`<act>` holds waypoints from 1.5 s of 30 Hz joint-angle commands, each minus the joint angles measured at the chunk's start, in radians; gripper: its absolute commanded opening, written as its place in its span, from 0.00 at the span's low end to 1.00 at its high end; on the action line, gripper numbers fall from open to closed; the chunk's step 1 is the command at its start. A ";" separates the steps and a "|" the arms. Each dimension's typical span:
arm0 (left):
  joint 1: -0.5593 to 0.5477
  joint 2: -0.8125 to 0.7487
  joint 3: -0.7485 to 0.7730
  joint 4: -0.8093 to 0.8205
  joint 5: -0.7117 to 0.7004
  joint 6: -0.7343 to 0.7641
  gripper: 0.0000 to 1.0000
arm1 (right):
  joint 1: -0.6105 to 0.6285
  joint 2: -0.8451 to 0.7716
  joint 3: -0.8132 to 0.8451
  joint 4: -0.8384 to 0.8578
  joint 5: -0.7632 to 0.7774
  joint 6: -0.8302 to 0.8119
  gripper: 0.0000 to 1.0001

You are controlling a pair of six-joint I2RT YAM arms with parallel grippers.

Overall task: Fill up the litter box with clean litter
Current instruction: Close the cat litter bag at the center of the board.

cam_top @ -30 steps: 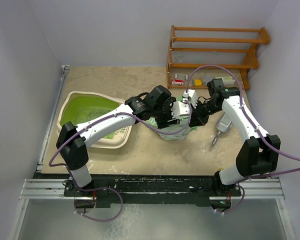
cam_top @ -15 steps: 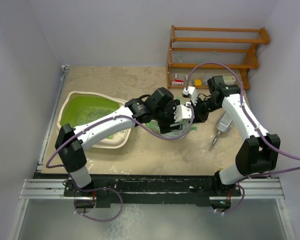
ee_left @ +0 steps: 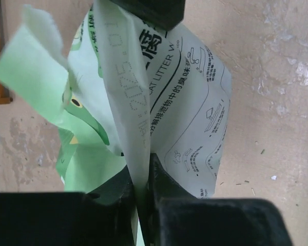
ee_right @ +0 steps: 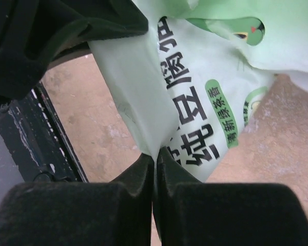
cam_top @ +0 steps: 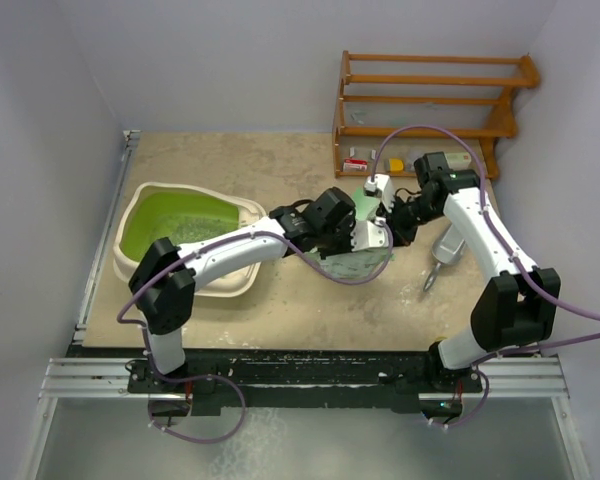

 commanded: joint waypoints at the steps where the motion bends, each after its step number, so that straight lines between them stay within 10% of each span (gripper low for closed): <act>1: 0.037 0.043 0.098 -0.049 -0.041 0.023 0.03 | -0.009 -0.053 0.003 -0.054 0.068 -0.023 0.08; 7: 0.105 0.054 0.200 -0.108 -0.020 -0.015 0.03 | -0.010 -0.126 -0.103 -0.010 0.165 -0.112 0.29; 15: 0.110 0.025 0.194 -0.118 -0.041 -0.020 0.03 | -0.010 -0.212 -0.194 0.128 0.244 -0.100 0.31; 19: 0.110 0.019 0.188 -0.119 -0.054 -0.020 0.03 | -0.010 -0.205 -0.210 0.132 0.271 -0.130 0.00; 31: 0.196 0.011 0.163 -0.095 -0.033 -0.056 0.03 | -0.182 -0.136 -0.156 -0.060 0.118 -0.299 0.00; 45: 0.197 -0.041 0.124 -0.065 -0.057 -0.056 0.03 | -0.185 -0.150 0.064 -0.146 -0.069 -0.163 0.33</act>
